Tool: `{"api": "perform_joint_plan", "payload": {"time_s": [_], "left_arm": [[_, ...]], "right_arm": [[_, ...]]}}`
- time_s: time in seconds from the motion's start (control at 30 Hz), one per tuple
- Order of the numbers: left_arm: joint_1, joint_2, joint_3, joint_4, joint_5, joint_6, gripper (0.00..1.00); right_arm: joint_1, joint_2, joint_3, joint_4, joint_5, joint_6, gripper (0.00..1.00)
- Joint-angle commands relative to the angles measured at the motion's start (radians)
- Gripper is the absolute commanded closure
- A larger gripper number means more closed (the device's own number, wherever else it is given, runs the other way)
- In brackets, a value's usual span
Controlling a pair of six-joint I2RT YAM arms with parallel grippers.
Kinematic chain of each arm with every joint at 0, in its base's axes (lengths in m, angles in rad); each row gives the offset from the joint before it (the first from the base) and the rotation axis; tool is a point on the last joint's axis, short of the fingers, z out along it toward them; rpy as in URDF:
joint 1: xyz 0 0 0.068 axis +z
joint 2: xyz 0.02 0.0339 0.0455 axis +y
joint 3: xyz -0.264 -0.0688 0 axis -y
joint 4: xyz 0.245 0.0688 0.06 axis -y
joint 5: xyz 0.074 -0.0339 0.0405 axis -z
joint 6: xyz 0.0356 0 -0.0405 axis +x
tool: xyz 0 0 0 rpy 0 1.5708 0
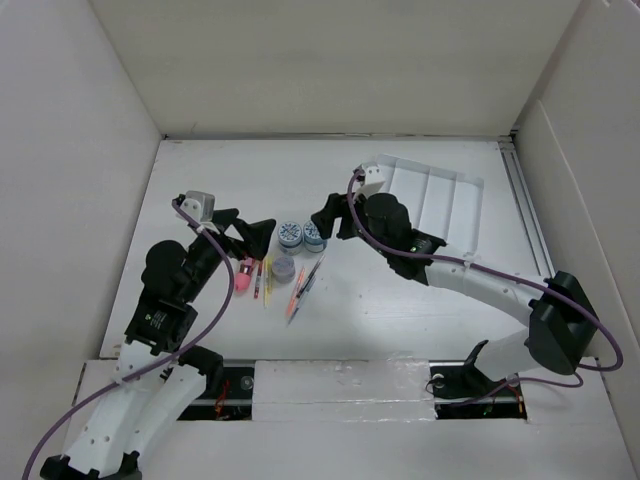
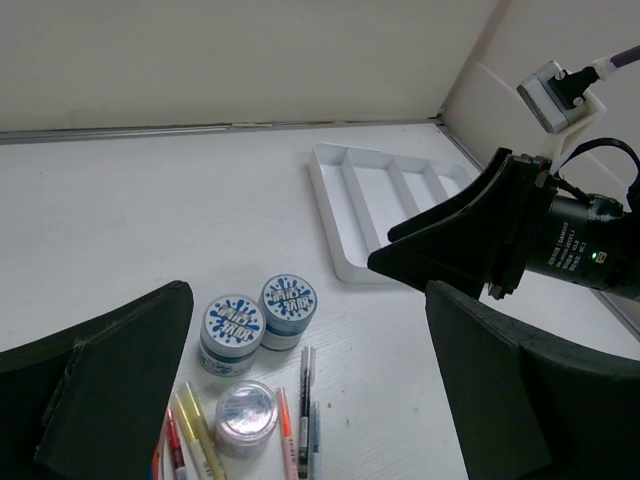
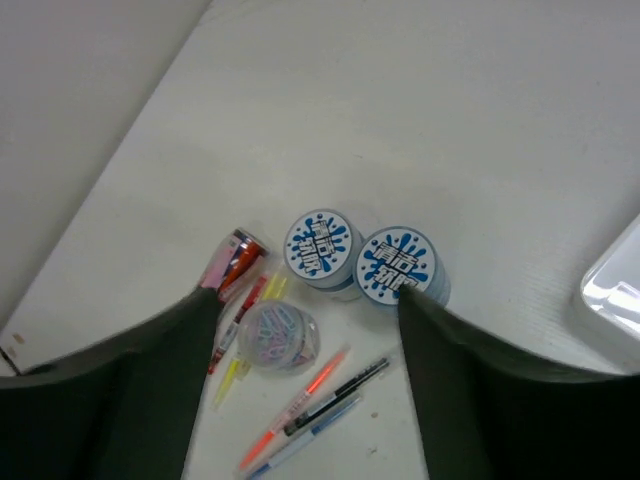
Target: Organize the desk
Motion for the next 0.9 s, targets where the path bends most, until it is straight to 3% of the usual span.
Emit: {"api": "perform_joint_plan", "payload": {"time_s": [0.0,0.13,0.17,0.27,0.3,0.33,0.4,0.43,0.53,0.57,0.7,0.87], "left_arm": [[-0.001,-0.016,0.014,0.035,0.026,0.018,0.01],[-0.001,-0.027,-0.004,0.067,0.049,0.009,0.01],[-0.001,-0.024,-0.002,0.062,0.045,0.004,0.01],[-0.001,-0.026,-0.002,0.067,0.042,-0.002,0.05],[-0.001,-0.027,-0.004,0.072,0.042,-0.002,0.46],[-0.001,-0.021,-0.007,0.072,0.036,-0.003,0.68],[-0.001,-0.009,0.001,0.055,0.026,-0.003,0.95],[-0.001,-0.009,0.001,0.055,0.013,-0.003,0.98],[-0.001,-0.004,0.002,0.056,-0.009,-0.009,0.9],[-0.001,0.0,0.007,0.047,-0.026,-0.013,0.82],[-0.001,0.01,0.007,0.036,-0.06,-0.019,0.69],[-0.001,0.013,0.008,0.035,-0.06,-0.017,0.62]], "right_arm": [[0.001,-0.004,0.009,-0.001,-0.003,-0.002,0.23],[0.001,-0.001,0.009,-0.022,0.022,0.003,0.95],[0.001,0.002,0.007,-0.024,0.03,0.003,1.0],[-0.008,0.019,0.01,-0.045,0.043,-0.002,1.0],[-0.008,0.023,0.013,-0.067,0.054,0.0,1.0],[-0.008,0.027,0.015,-0.073,0.057,0.003,0.92],[-0.008,0.042,0.007,-0.067,0.054,-0.005,0.71],[-0.008,0.051,0.01,-0.07,0.047,-0.024,0.46],[-0.008,0.095,0.064,-0.152,0.051,-0.051,0.16],[-0.008,0.103,0.071,-0.163,0.051,-0.061,0.13],[-0.018,0.166,0.108,-0.203,-0.007,-0.088,0.1],[-0.018,0.267,0.171,-0.216,-0.018,-0.077,0.09]]}}
